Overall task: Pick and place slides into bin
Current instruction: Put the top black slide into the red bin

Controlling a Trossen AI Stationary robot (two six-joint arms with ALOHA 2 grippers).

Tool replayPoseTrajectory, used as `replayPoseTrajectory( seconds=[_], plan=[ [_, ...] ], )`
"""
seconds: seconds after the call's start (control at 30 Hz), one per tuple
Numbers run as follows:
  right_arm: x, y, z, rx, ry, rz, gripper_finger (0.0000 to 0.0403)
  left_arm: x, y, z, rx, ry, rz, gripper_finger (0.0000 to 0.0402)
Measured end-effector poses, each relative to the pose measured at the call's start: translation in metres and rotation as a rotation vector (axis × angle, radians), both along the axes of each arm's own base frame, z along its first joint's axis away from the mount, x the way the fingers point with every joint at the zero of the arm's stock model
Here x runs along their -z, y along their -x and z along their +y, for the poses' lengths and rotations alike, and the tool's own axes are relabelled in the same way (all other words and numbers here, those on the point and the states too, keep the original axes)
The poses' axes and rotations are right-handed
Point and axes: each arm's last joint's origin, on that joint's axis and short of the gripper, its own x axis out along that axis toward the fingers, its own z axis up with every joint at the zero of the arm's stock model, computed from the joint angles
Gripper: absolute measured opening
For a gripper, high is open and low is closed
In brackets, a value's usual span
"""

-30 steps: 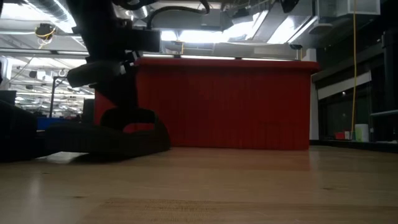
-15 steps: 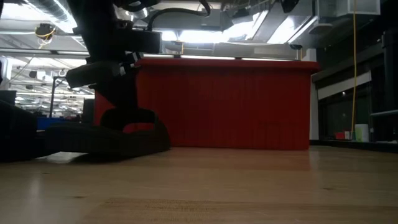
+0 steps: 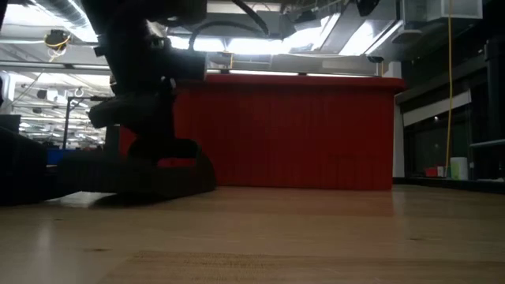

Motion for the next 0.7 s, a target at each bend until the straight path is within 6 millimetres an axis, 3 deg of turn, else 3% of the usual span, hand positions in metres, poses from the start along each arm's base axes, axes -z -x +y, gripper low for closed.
replayPoseTrajectory(
  seconds=[0.33,0.7],
  plan=[
    [0.0002,0.0001,0.0000,-0.001,0.004,0.002,0.0020,-0.0046,0.0012,-0.0002,0.001,0.021,-0.013,0.0059],
    [0.0027,0.0008,-0.0002,-0.004,0.022,0.029,0.0020,-0.0088,0.0025,-0.0011,0.004,0.037,-0.023,0.0011]
  ],
)
